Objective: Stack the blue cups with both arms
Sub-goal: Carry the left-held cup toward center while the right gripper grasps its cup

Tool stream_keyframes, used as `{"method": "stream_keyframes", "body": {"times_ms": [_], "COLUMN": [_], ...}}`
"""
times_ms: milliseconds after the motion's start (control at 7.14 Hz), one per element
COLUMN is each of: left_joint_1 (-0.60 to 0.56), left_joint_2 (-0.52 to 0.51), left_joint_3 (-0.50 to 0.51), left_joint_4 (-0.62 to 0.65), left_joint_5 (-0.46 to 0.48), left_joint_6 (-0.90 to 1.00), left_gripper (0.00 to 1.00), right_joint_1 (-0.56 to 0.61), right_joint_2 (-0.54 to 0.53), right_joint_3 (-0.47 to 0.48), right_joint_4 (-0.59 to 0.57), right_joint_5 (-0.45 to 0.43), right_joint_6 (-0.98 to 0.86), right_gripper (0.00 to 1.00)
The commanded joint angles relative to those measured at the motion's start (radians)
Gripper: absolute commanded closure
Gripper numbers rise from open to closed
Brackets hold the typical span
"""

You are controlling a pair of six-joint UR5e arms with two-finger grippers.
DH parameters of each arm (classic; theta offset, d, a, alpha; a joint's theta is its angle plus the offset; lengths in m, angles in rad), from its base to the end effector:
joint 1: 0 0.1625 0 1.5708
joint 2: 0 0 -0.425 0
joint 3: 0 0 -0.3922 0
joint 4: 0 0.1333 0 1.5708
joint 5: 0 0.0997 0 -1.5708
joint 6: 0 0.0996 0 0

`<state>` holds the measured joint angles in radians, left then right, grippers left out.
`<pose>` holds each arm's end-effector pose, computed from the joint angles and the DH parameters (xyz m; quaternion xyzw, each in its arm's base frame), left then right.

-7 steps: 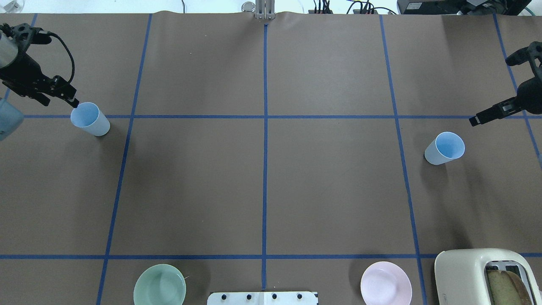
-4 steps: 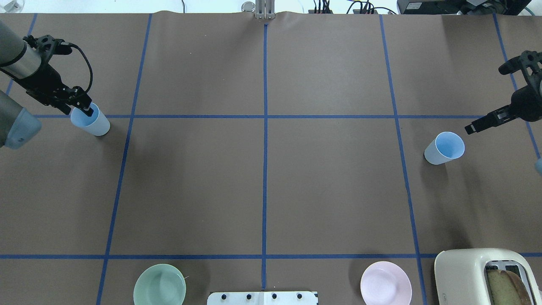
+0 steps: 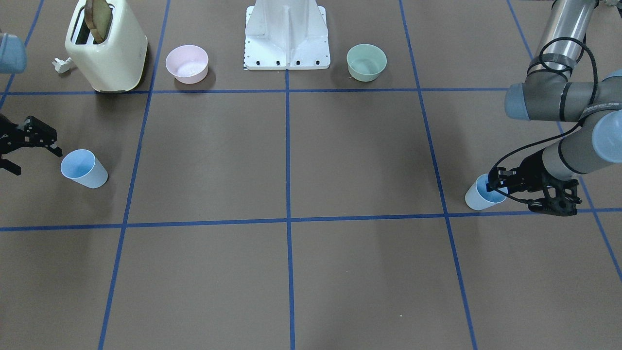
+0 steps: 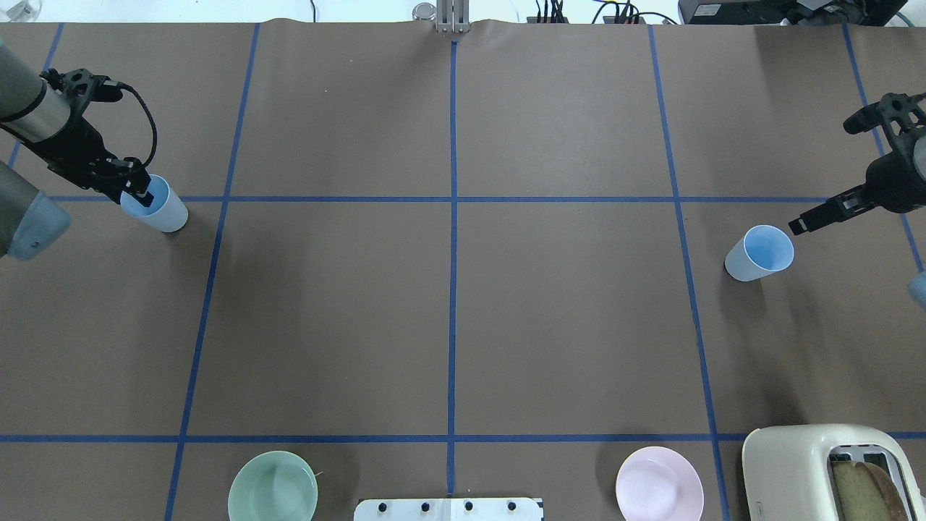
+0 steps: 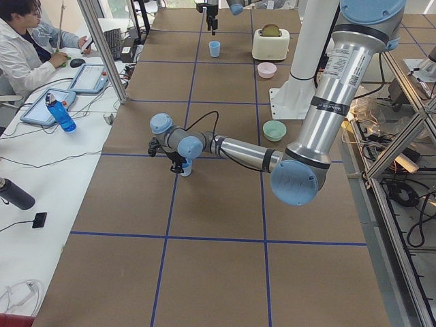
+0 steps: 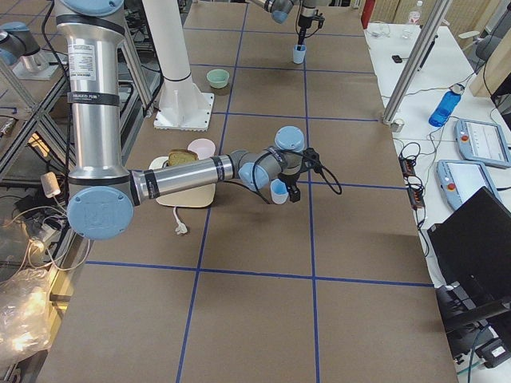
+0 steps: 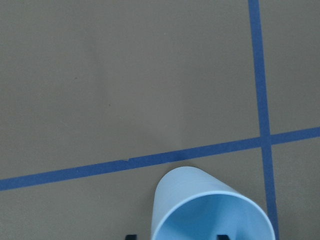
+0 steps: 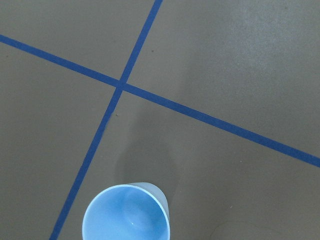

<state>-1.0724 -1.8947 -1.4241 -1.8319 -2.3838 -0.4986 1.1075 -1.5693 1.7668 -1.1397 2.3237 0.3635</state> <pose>0.2527 -0.5919 0.5159 -0.0091 0.4344 0.0859 0.8966 -0.1690 -0.4841 0.5107 0.1228 -0.4357 -0.1576 0.8777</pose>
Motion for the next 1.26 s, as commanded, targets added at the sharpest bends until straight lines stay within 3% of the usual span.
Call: {"method": "stream_keyframes", "body": {"times_ms": [0,140,420,700,840,1120], "left_joint_1": [0.0,0.0,-0.001,-0.003,0.003,0.121], "left_joint_2": [-0.001,-0.004,-0.015,-0.117,-0.142,-0.225], "left_joint_3": [0.024,0.022,-0.03,-0.102,-0.16,-0.193], "left_joint_4": [-0.029,-0.029,-0.008,0.166,0.224,0.226], "left_joint_5": [0.0,0.0,-0.009,-0.008,-0.002,0.036], "left_joint_6": [0.0,0.002,-0.018,-0.085,-0.156,-0.393], "left_gripper": [0.93,1.0,1.0,1.0,1.0,1.0], "right_joint_1": [-0.015,-0.017,-0.025,-0.038,-0.049,-0.052], "right_joint_2": [0.0,0.0,0.0,0.0,0.0,-0.005], "right_joint_3": [-0.001,-0.001,-0.003,-0.009,-0.01,-0.016], "right_joint_4": [0.0,-0.002,-0.002,-0.002,-0.002,-0.002], "right_joint_5": [-0.006,-0.006,-0.006,-0.01,-0.015,-0.015], "right_joint_6": [0.0,0.0,0.0,0.0,0.0,-0.002], "right_gripper": [0.0,0.0,0.0,0.0,0.0,0.0]}}
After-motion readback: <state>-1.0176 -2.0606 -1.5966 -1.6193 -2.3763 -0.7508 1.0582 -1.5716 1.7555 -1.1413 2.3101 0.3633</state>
